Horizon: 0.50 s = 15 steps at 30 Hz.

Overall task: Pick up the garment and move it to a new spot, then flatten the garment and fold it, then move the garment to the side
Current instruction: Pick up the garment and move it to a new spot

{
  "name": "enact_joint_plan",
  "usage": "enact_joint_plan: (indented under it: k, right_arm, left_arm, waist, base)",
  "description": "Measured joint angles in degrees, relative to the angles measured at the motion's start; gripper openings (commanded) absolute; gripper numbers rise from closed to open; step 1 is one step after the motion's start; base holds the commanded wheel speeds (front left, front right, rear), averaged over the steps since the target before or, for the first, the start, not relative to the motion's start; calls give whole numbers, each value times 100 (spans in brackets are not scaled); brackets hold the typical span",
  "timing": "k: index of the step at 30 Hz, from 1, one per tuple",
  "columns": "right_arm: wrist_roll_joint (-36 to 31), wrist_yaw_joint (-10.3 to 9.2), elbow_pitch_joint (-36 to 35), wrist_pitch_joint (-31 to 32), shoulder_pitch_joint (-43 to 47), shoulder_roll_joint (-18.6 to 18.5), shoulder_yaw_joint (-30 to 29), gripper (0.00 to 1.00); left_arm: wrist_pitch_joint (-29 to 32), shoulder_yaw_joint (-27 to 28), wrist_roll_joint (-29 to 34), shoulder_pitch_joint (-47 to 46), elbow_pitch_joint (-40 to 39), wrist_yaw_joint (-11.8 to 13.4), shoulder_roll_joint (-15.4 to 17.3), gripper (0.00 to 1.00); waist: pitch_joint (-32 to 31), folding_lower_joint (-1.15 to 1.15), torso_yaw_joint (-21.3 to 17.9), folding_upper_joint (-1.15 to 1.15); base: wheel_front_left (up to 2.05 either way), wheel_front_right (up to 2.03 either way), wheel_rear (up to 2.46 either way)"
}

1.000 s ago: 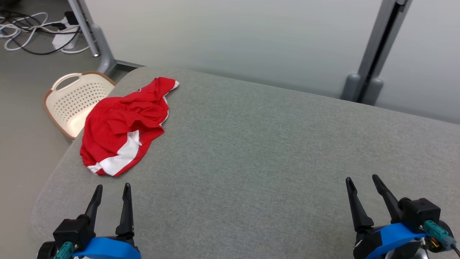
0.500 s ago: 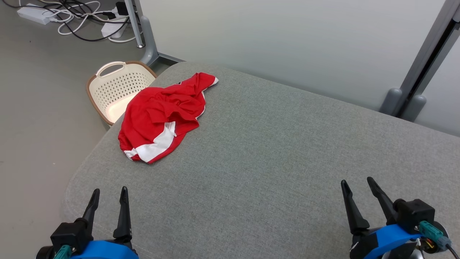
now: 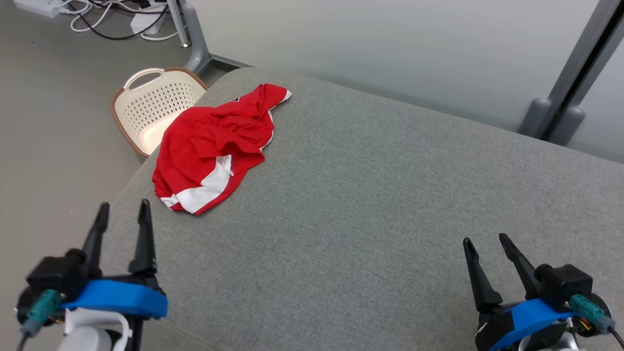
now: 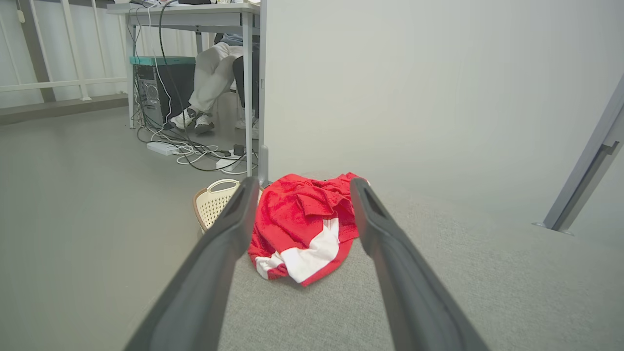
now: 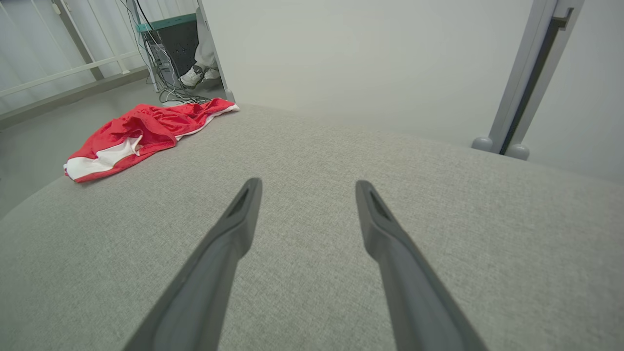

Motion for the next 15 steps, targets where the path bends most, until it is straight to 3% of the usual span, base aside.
enact_joint_plan:
  k: [7, 15]
  right_arm:
    - [-43, 0, -247, 157, -316, -141, 88, 100]
    - [-142, 0, -668, 409, -622, -456, 153, 100]
  left_arm:
    - [297, 627, -331, -714, -365, -32, 580, 100]
    - [1121, 1151, -1012, -1466, 271, -218, 1128, 100]
  waist:
    - [464, 0, -179, 0]
    - [1289, 0, -548, 0]
  base:
    - [0, 0, 0]
    - [0, 0, 0]
